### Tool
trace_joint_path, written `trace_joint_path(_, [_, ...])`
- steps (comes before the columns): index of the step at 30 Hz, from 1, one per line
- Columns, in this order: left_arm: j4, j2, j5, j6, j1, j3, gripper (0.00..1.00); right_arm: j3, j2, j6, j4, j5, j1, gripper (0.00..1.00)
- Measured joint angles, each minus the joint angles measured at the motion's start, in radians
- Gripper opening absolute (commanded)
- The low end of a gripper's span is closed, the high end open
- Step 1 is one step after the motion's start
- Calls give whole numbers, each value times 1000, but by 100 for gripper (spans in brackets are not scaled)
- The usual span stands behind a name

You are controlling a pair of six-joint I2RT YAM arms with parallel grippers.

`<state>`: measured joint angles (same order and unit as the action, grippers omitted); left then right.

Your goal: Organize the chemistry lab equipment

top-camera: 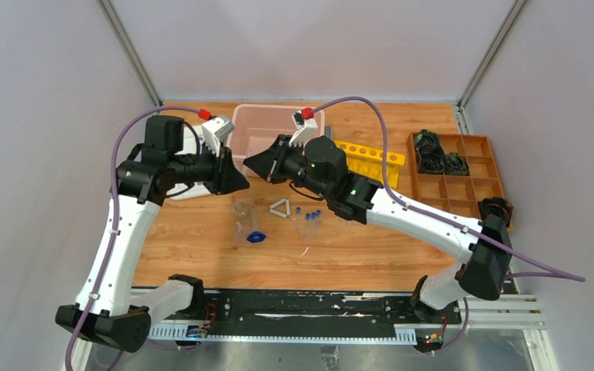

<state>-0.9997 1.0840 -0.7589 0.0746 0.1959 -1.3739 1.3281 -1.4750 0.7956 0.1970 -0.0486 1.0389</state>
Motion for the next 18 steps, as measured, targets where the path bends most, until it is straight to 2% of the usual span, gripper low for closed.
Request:
trace_joint_path(4, [-2, -4, 5, 36, 1, 14, 4, -17, 12, 2, 0, 5, 0, 40])
trace_joint_path(8, [3, -13, 20, 79, 1, 36, 3, -7, 18, 6, -58, 42, -6, 54])
trace_joint_path(11, [3, -31, 28, 119, 1, 62, 3, 52, 4, 6, -161, 93, -22, 57])
trace_joint_path(18, [3, -82, 48, 208, 1, 99, 2, 282, -71, -23, -379, 264, -85, 58])
